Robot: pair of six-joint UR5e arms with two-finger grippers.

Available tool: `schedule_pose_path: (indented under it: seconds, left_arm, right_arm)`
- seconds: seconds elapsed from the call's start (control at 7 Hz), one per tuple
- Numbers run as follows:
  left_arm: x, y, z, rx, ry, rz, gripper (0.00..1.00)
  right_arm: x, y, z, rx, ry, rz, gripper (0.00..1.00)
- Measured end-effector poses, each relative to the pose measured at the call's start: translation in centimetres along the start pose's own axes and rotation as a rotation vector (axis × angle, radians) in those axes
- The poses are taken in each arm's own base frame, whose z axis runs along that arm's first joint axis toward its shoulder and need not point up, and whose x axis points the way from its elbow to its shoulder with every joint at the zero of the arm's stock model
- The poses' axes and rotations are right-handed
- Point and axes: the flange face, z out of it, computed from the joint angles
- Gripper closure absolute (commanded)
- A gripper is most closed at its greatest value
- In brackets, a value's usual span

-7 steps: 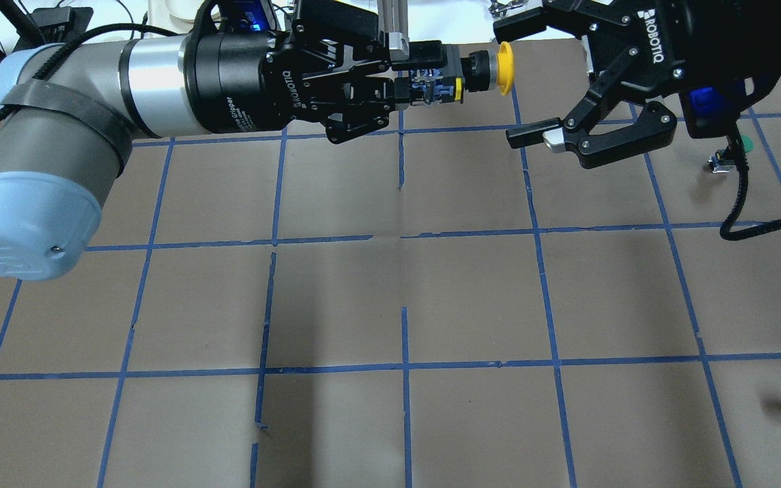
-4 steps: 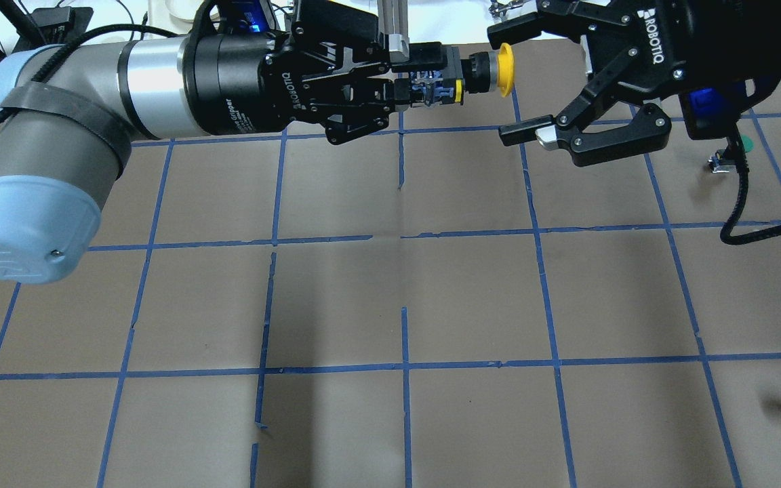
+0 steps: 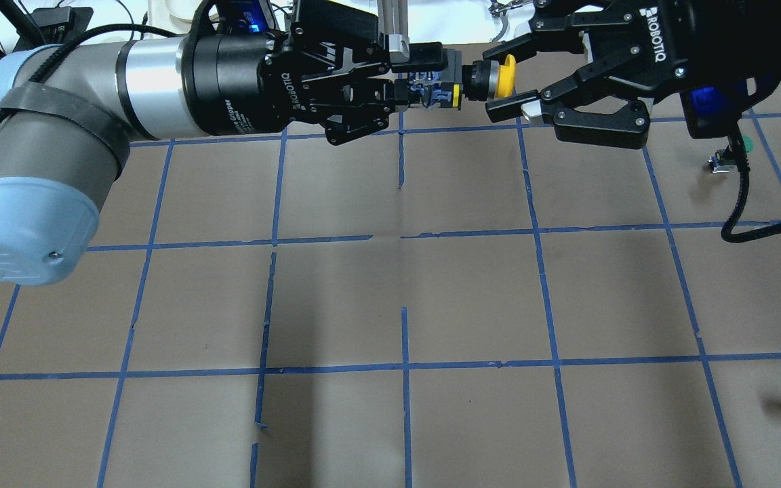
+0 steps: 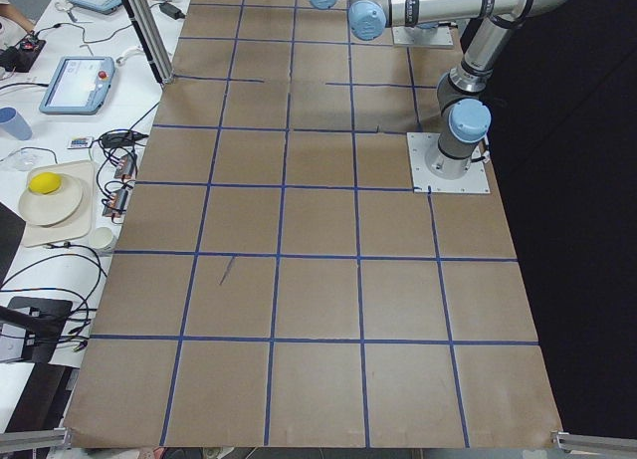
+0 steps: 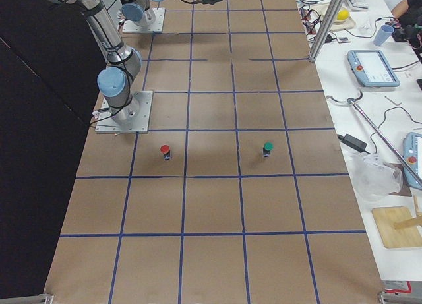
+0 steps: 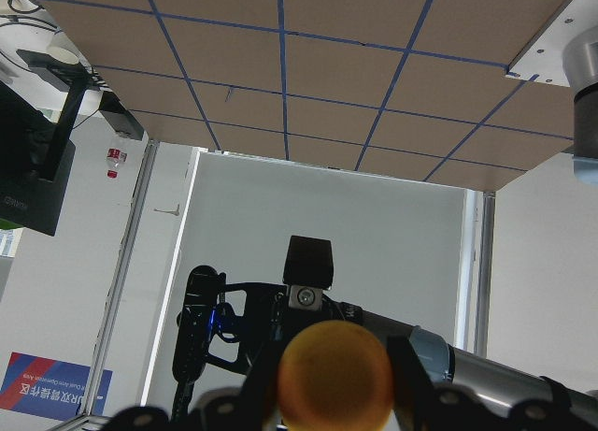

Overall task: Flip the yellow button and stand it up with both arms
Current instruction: 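Open the left gripper and withdraw it while the right gripper pulls the button away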

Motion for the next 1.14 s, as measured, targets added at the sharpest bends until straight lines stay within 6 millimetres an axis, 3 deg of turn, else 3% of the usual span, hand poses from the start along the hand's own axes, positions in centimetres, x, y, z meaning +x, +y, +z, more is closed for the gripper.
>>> schedule_pose_path:
  seconds: [0.14,0.29,0.86,1.14]
  left_arm:
    - [0.0,0.0,0.0,0.0,-0.001,0.0,0.32]
    - [-0.2,-0.1,0.0,-0.001,-0.005,-0.003,0.01]
    - [-0.2,-0.4,0.0,-0.002,-0.014,-0.048,0.0]
    - [0.1,-0.8,-0.2,-0.002,-0.078,-0.038,0.0]
  right_arm:
    - [0.0,0.0,0.0,0.0,-0.001,0.0,0.73]
    - [-0.1,-0.1,-0.1,0.0,-0.002,0.001,0.73]
    - [-0.4,-0.4,-0.6,0.022,-0.003,-0.006,0.73]
    - [-1.3,-1.8,-2.9,0.097,-0.027,-0.036,0.72]
